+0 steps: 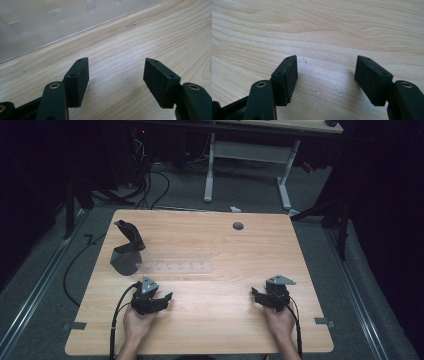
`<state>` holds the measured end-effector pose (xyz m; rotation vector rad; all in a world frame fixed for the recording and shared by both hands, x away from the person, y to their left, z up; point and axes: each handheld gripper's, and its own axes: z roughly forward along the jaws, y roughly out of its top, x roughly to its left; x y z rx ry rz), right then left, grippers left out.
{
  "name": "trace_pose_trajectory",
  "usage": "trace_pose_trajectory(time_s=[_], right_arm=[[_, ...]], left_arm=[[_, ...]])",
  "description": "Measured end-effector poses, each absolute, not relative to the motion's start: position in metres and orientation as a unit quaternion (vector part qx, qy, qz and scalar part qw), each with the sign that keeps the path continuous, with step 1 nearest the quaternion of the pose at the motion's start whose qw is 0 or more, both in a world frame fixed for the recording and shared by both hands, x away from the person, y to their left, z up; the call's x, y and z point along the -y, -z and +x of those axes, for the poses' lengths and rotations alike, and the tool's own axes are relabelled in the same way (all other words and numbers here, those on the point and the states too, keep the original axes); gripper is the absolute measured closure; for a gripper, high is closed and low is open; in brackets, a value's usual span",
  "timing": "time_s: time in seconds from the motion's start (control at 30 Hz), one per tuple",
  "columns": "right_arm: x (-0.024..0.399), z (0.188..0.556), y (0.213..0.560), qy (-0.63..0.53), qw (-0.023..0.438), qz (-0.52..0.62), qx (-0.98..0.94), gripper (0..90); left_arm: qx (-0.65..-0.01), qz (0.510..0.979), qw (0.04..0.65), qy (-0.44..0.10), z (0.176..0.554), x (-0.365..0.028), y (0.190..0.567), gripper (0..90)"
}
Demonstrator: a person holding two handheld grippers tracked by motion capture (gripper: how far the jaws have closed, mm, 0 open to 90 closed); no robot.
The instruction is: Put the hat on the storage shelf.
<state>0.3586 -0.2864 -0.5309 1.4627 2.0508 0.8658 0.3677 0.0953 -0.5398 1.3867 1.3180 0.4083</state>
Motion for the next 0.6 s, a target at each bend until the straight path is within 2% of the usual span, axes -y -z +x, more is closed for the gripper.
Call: trace_pose_trajectory(time_s=[0.6], right_arm=[[0.2863,0.3587,0.5309,-0.316,0.237,0.534,-0.748,35.3]], left_arm=[[-0.559,0.595,0.548,-0.180,0.3726,-0.0902,0.5463,31.8]])
